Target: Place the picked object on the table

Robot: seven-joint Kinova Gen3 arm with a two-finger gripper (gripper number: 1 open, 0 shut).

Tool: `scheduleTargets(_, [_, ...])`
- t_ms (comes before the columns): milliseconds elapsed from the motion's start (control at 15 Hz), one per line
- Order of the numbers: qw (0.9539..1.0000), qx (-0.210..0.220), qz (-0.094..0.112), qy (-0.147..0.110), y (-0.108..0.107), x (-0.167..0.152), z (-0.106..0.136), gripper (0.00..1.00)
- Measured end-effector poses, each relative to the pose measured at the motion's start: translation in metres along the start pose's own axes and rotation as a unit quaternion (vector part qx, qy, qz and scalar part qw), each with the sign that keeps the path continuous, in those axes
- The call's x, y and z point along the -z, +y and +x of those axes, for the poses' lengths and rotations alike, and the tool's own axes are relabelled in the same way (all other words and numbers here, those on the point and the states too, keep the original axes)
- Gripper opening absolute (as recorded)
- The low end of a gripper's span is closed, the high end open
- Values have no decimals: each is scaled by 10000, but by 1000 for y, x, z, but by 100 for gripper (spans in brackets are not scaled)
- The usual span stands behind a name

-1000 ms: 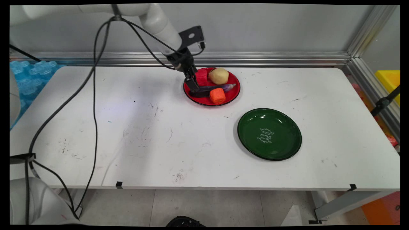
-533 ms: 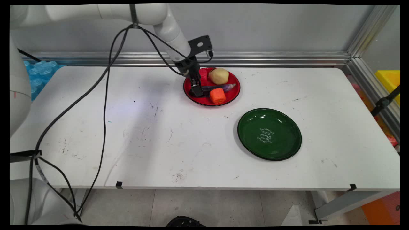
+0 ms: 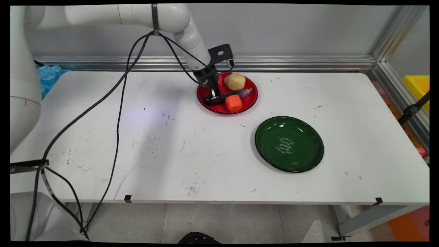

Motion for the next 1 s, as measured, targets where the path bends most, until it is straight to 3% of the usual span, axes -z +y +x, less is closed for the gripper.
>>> scheduleTargets(533, [9999,-111,17,-48,1,5,-2,0])
scheduleTargets(1000, [9995,-195,149,213,4,41,7,0])
